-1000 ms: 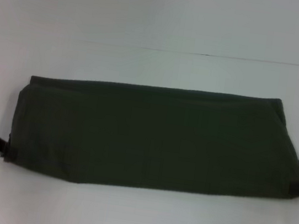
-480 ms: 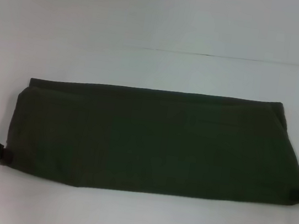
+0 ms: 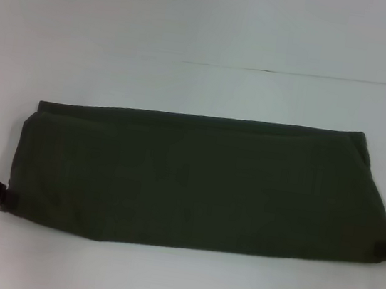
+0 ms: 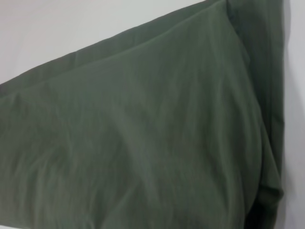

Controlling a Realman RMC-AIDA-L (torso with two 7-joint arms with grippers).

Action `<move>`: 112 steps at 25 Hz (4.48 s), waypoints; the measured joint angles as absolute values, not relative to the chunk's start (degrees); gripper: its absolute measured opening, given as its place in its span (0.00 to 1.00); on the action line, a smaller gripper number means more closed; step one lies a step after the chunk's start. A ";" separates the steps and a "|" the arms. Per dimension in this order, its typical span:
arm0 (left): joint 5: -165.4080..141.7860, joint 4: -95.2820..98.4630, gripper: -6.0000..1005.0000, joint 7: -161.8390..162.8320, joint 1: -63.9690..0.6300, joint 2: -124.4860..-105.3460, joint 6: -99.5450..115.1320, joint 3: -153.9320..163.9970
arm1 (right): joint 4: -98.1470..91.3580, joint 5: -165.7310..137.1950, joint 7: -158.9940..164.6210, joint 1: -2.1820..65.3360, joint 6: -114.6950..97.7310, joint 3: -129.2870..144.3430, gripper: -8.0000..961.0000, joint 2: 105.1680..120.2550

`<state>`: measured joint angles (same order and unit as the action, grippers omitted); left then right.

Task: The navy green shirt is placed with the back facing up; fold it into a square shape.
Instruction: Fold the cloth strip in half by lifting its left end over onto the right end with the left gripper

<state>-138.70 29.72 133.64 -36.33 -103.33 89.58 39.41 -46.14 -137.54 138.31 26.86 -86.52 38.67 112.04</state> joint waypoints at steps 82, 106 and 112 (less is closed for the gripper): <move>-135.32 24.82 0.96 143.75 -25.04 -106.17 86.73 19.75 | -36.85 -123.23 108.10 38.62 -97.86 34.32 0.95 105.16; -136.67 23.02 0.95 144.01 -27.32 -106.77 83.63 21.32 | -37.13 -122.31 94.40 37.51 -104.65 32.48 0.95 105.56; -136.67 22.69 0.95 144.03 -28.05 -107.25 83.34 21.32 | -37.13 -122.17 94.39 37.33 -104.68 32.39 0.95 105.55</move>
<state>-136.67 22.69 144.03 -28.05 -107.25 83.34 21.32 -37.13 -122.17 94.39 37.33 -104.68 32.39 105.55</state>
